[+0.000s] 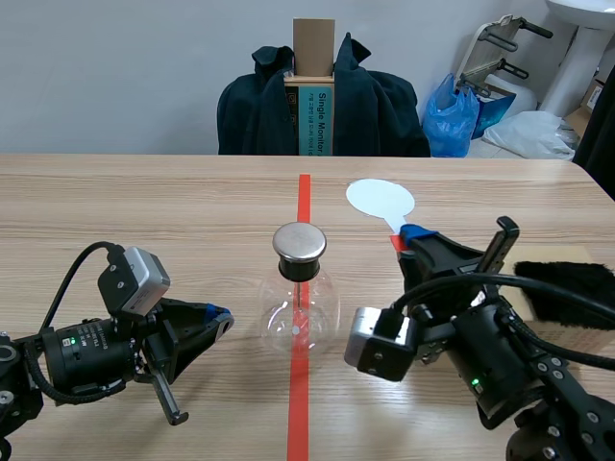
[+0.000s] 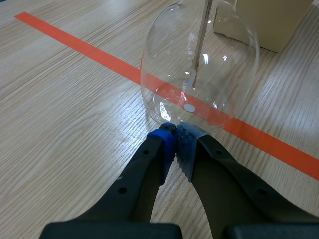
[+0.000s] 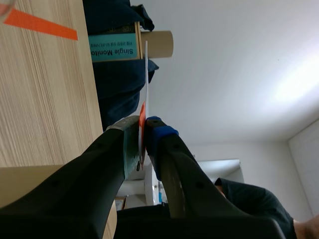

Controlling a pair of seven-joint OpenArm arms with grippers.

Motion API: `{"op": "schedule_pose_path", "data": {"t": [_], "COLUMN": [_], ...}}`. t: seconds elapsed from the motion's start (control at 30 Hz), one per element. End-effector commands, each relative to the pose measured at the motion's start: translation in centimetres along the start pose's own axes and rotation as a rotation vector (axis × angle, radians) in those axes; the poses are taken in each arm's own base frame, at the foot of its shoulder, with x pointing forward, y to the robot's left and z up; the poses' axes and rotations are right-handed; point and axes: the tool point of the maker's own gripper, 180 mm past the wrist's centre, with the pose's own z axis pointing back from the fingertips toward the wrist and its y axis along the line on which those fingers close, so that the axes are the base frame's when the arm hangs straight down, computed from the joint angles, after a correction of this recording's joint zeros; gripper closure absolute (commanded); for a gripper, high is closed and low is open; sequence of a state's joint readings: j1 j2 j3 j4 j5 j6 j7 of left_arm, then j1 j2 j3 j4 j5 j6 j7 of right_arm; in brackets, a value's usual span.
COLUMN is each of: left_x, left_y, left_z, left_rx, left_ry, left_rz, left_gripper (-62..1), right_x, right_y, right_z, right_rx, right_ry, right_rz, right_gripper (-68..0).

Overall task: Do the electroscope experiment.
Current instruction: 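Move the plate toward and away from the electroscope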

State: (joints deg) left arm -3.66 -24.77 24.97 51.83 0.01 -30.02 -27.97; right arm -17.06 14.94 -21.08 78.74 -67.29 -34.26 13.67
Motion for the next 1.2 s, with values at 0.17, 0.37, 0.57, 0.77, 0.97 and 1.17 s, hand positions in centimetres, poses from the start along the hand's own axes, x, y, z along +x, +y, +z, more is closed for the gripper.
{"op": "schedule_pose_path", "data": {"t": [0.17, 0.37, 0.57, 0.77, 0.97, 1.17], "left_x": [1.5, 1.5, 1.5, 1.5, 1.5, 1.5], "left_y": [0.3, 0.3, 0.3, 0.3, 0.4, 0.4], "left_z": [-0.3, -0.3, -0.3, -0.3, -0.3, -0.3], "left_rx": [0.006, 0.006, 0.006, 0.006, 0.006, 0.006], "left_ry": [-0.049, -0.049, -0.049, -0.049, -0.050, -0.050], "left_rz": [-0.007, -0.007, -0.007, -0.007, -0.007, -0.007], "left_gripper": [-2.9, -2.9, -2.9, -2.9, -2.9, -2.9], "right_x": [-0.7, 1.4, 3.5, 5.3, 6.2, 6.8], "right_y": [-1.1, -1.1, -1.0, -1.0, -0.9, -0.9], "right_z": [-0.3, -0.2, 0.2, 0.6, 0.9, 1.2], "right_rx": [-0.035, -0.035, -0.034, -0.032, -0.032, -0.031], "right_ry": [0.011, -0.102, -0.222, -0.323, -0.381, -0.417], "right_rz": [0.014, 0.017, 0.019, 0.024, 0.029, 0.030], "right_gripper": [-0.8, -0.8, -0.8, -0.8, -0.8, -0.8]}}
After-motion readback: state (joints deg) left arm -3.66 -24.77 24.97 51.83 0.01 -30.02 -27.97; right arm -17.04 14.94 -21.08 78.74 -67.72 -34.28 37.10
